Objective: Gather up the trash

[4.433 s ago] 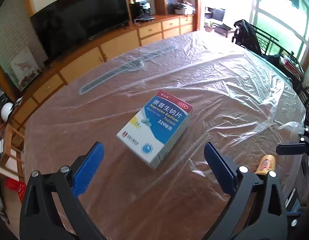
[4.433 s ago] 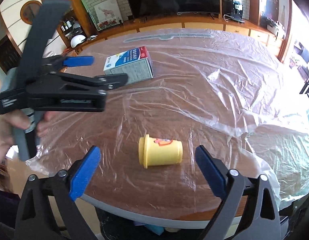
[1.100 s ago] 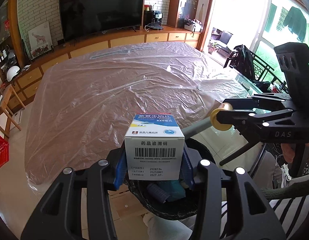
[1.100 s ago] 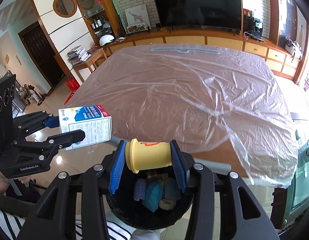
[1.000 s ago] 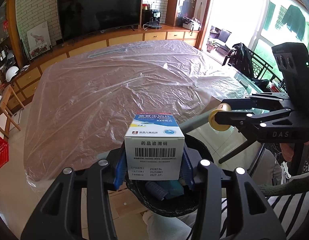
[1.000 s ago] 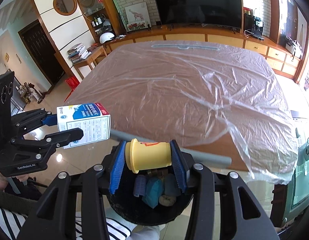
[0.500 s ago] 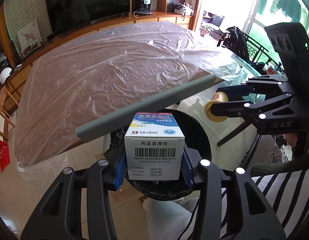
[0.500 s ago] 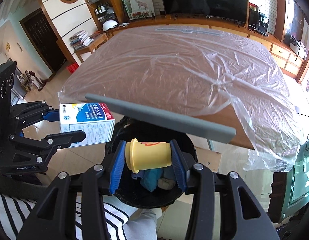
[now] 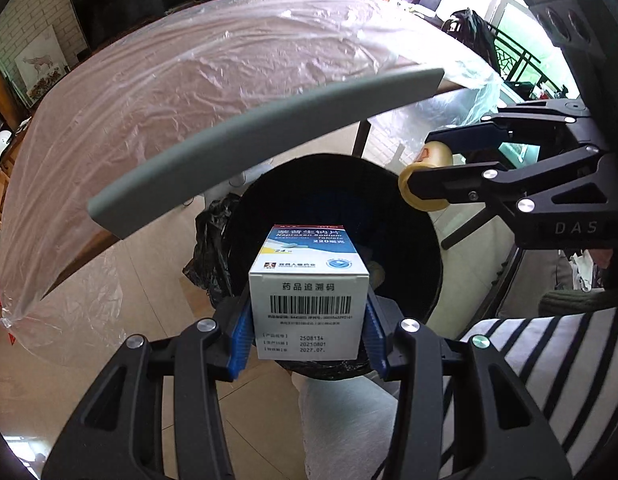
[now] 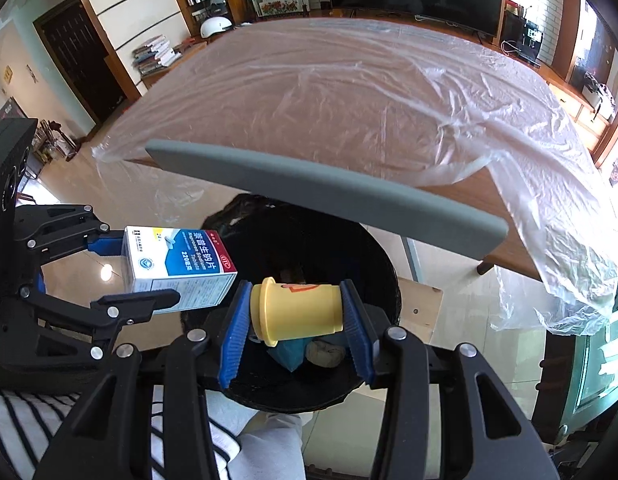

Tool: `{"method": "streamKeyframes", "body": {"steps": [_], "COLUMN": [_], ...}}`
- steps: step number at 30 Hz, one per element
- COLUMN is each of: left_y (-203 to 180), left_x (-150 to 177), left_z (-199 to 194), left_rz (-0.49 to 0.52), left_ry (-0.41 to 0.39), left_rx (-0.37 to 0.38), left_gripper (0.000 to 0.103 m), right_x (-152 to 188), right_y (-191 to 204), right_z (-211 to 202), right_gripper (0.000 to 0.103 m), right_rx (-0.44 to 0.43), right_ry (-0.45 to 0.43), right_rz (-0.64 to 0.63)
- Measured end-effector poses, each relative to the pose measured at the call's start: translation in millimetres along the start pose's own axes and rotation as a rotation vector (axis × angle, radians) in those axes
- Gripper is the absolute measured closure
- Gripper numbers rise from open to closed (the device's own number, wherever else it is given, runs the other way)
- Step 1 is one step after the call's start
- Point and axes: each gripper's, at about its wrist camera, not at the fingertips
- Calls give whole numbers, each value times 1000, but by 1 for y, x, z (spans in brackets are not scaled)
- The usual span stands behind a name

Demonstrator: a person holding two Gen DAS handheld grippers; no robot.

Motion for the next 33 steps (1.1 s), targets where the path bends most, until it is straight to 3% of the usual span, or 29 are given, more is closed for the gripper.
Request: {"method": "streamKeyframes", "body": {"steps": [12,15,17,18,19,24,27,29,31,33], "left_y": [-1,1,1,2,4,13,22,35,53,81], "left_x": [1,2,2,3,2,0,-12,-26,-44,-66], "left_z": [34,40,37,35,35,19,-7,-36,-62,-79], "left_rz": [1,4,5,-1,-7,-24,-29,-33,-64,-141], "left_ry": [55,69,62,53,45,31,-14,-101,-202,-301], "left_rx": [-24,6,11,11,19,34,85,128,126,86], "left_gripper": [56,56,43,25,20,20,20,16,6,2], "right_x": [-1,1,2,3,3,-2,-16,-35,-61,-88], "right_y": [-14,-16,-17,-17,-18,-19,-15,-19,-33,-54], "right_z": [41,46,44,41,35,9,-28,-57,-78,-89], "right_gripper": [59,59,42,28,25,25,19,11,4,4], "right_rx": [19,14,-8,-7,-12,-32,-58,-31,24,67], "right_ry": [63,77,75,69,55,42,-34,-130,-217,-291], "right_rz": [53,56,57,60,63,57,12,-15,4,48]}}
Point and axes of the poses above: each gripper's, at about its wrist camera, not at the fingertips, and z roughly the way its jaws point, y to its left, x to its underside, and after that the axes turned 5 degrees about -x, right-handed
